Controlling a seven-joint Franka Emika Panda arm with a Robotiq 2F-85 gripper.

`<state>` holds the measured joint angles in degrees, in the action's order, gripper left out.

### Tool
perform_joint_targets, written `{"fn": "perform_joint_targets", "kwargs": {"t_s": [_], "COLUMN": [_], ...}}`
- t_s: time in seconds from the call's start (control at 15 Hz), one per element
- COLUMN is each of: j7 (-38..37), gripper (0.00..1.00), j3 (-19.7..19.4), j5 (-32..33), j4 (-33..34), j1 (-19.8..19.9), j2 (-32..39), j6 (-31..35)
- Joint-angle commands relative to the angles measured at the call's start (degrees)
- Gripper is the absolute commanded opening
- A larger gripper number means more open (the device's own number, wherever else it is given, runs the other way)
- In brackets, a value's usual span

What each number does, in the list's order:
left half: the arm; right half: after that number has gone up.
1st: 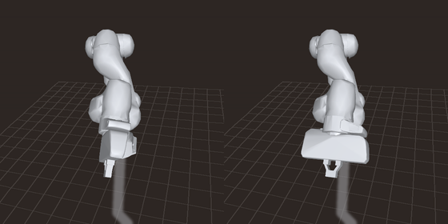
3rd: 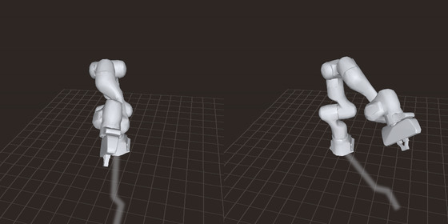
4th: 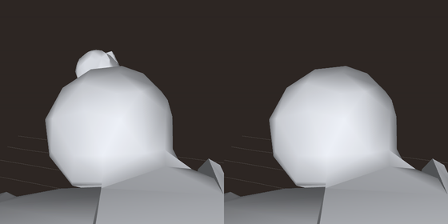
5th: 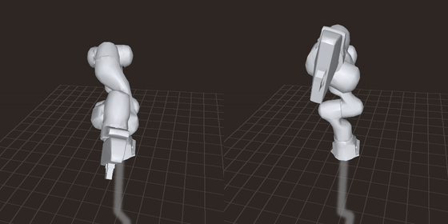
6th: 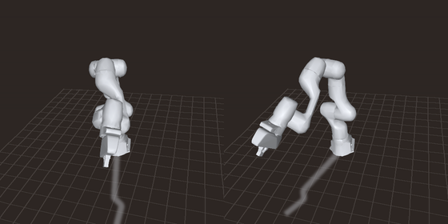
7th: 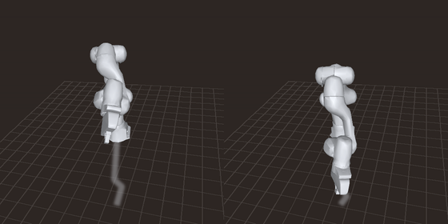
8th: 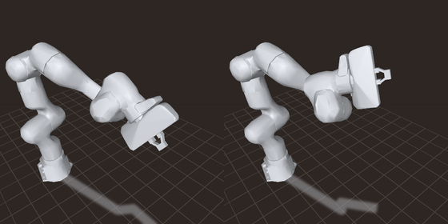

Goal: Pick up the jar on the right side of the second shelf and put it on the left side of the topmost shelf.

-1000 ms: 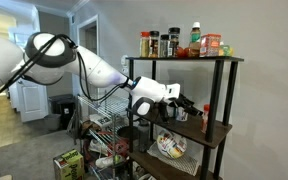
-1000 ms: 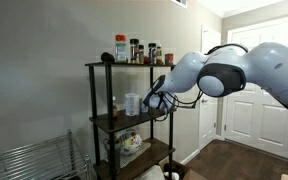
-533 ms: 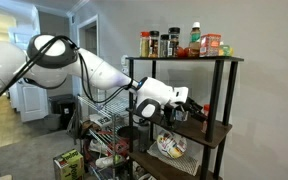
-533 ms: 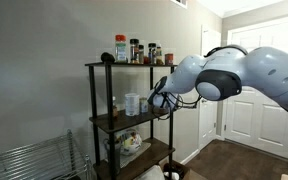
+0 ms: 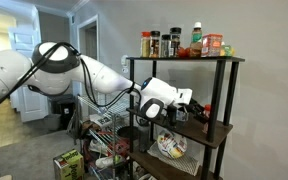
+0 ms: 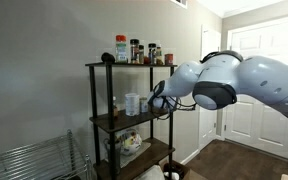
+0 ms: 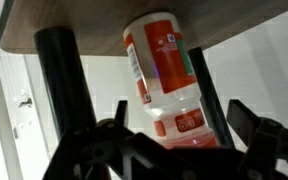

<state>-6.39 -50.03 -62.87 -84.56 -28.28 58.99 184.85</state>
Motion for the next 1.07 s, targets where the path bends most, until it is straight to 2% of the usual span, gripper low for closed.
{"fn": "perform_joint_targets", "kwargs": {"t_s": [0.0, 0.27, 0.33, 0.4, 0.8, 0.87, 1.0], "j7": [-5.0, -7.7, -7.9, -8.2, -7.5, -7.0, -5.2], "gripper": [1.0, 1.0, 0.75, 0.73, 0.34, 0.3, 0.3], "j3": [-4.0, -5.5, -5.5, -5.8, -6.6, -6.4, -5.3], "j5": [0.2, 0.7, 0.7, 0.7, 0.5, 0.4, 0.4], "j4": [2.5, 3.9, 4.6, 5.0, 5.6, 5.4, 4.7], "j1": [-0.5, -0.8, -0.6, -0.6, -0.6, -0.7, -1.1], "j2": [3.6, 5.3, 5.6, 6.0, 6.8, 6.6, 5.6], "j6": [-3.4, -5.1, -5.3, -5.4, -5.2, -4.9, -3.9]}}
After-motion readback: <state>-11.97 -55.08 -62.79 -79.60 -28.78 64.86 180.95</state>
